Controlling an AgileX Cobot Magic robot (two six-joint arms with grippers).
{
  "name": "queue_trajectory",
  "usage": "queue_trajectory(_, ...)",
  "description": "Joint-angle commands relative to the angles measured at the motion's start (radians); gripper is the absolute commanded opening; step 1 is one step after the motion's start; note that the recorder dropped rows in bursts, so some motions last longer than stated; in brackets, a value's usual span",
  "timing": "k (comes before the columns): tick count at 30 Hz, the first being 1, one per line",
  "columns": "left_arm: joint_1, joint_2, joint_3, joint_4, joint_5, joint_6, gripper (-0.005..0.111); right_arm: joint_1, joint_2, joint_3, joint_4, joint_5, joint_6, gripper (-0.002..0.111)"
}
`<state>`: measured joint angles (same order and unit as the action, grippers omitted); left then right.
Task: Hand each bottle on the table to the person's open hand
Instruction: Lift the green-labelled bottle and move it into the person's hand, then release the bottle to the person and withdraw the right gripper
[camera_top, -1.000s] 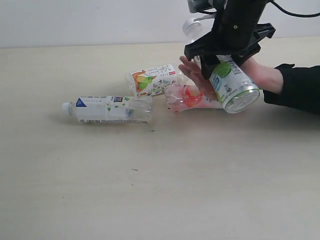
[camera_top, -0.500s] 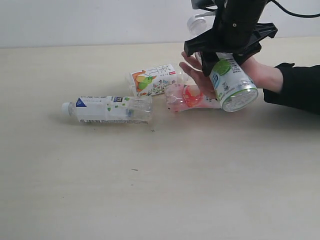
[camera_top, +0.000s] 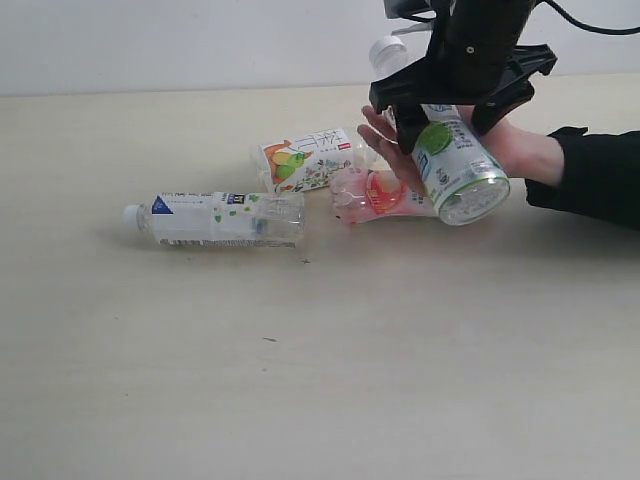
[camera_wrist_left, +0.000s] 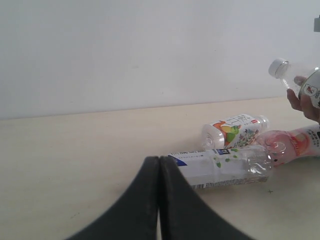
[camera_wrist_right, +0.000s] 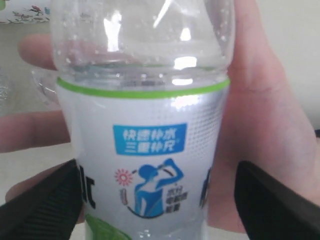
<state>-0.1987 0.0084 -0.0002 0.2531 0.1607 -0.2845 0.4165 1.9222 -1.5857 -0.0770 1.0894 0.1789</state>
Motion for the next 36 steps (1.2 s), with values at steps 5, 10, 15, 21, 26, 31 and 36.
queue_trajectory(5, 0.0, -0.003, 0.0, 0.0, -0.005, -0.007, 0.0, -0.004, -0.001, -0.007, -0.012, -0.011, -0.028, 0.091)
queue_trajectory(10, 0.0, -0.003, 0.0, 0.0, -0.005, -0.007, 0.0, -0.004, -0.007, -0.007, -0.014, -0.037, -0.028, 0.094)
queue_trajectory(15, 0.0, -0.003, 0.0, 0.0, -0.005, -0.007, 0.0, -0.004, -0.04, -0.007, -0.019, -0.051, -0.071, 0.094)
queue_trajectory(21, 0.0, -0.003, 0.0, 0.0, -0.005, -0.007, 0.0, -0.004, -0.146, -0.007, -0.086, -0.027, -0.1, 0.075)
queue_trajectory(26, 0.0, -0.003, 0.0, 0.0, -0.005, -0.007, 0.0, -0.004, -0.281, 0.006, -0.114, 0.003, -0.098, 0.014)
queue_trajectory(31, 0.0, -0.003, 0.0, 0.0, -0.005, -0.007, 0.0, -0.004, -0.468, 0.122, -0.088, -0.066, -0.164, 0.0)
queue_trajectory(36, 0.0, -0.003, 0.0, 0.0, -0.005, -0.007, 0.0, -0.004, -0.67, 0.305, -0.115, -0.095, -0.179, 0.0)
